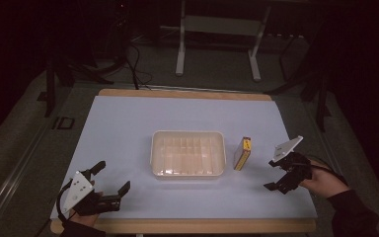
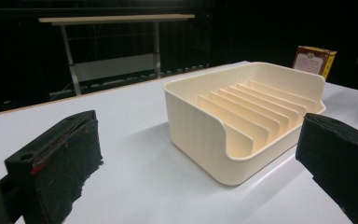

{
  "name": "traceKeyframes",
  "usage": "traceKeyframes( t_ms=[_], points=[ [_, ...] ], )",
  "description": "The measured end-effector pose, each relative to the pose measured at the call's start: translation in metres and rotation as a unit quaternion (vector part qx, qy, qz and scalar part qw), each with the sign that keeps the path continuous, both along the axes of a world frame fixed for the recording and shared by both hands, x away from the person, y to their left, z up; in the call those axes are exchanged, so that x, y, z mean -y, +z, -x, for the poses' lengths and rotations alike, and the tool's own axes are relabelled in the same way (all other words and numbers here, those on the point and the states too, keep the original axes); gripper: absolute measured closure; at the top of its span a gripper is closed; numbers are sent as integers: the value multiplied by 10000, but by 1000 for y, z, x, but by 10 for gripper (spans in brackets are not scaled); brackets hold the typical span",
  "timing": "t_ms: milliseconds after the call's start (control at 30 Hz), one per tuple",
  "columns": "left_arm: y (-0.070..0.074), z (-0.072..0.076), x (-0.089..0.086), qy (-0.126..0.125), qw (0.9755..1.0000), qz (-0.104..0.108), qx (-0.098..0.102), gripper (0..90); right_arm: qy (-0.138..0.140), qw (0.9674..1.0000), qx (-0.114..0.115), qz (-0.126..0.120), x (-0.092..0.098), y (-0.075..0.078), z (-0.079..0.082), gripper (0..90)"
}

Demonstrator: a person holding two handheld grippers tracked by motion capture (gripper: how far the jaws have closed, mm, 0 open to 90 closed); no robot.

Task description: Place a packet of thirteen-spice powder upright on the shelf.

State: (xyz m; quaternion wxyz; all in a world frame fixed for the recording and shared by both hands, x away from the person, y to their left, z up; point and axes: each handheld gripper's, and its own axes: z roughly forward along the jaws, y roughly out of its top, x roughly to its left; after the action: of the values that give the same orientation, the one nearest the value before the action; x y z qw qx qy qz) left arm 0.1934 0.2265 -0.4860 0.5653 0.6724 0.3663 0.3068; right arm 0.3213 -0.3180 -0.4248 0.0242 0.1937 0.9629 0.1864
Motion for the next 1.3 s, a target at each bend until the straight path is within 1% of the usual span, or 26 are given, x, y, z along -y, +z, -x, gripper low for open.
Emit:
traceKeyframes(
  t_ms=[33,100,233,300,333,400,433,500,600,667,733,800,833,1000,1067,1133,1167,1300],
  points=[
    [0,0,0,-8,10000,-7,-7,2,22,9998,-112,155,-1,1,0,139],
    [0,-1,0,-27,10000,-21,-23,2,85,9988,-280,386,-4,1,0,140],
    [-1,-2,-2,-15,10000,8,-50,2,232,9944,-526,890,-10,2,-1,139],
    [-1,-2,-3,-4,10000,14,-59,2,266,9922,-640,1037,-12,2,-2,139],
    [-1,-2,-3,-9,10000,13,-57,2,274,9903,-723,1156,-13,1,-3,139],
    [-1,-3,-3,-24,10000,9,-65,2,302,9878,-801,1303,-15,1,-4,139],
    [-1,-3,-4,-26,10000,20,-65,2,331,9865,-864,1354,-16,0,-5,139],
    [-2,-3,-3,-32,10000,25,-80,2,363,9844,-919,1454,-17,0,-5,139],
    [-2,-3,-3,-49,10000,21,-77,2,451,9821,-983,1539,-20,0,-7,138],
    [-2,-3,-2,-58,10000,17,-70,2,498,9804,-1080,1574,-23,0,-7,138],
    [-2,-4,-2,-66,9999,-29,-82,2,538,9775,-1190,1659,-26,-1,-6,138],
    [-3,-4,-3,-60,9999,-19,-91,2,598,9753,-1231,1731,-28,-2,-6,138],
    [-3,-5,-3,-62,9999,-9,-96,1,621,9737,-1272,1785,-30,-2,-5,138],
    [-4,-6,-3,-66,9999,-12,-137,2,796,9695,-1320,1903,-37,-3,-3,136],
    [-4,-6,-3,-64,9999,-15,-131,2,893,9689,-1307,1904,-39,-3,-2,139],
    [-4,-6,-3,-63,9999,-13,-136,2,999,9672,-1318,1929,-42,-2,0,141],
    [-4,-6,-3,-57,9999,-7,-140,2,1057,9670,-1334,1895,-44,-1,1,141],
    [-3,-6,-3,-60,9999,-8,-135,2,1198,9672,-1281,1835,-52,2,2,141]
  ],
)
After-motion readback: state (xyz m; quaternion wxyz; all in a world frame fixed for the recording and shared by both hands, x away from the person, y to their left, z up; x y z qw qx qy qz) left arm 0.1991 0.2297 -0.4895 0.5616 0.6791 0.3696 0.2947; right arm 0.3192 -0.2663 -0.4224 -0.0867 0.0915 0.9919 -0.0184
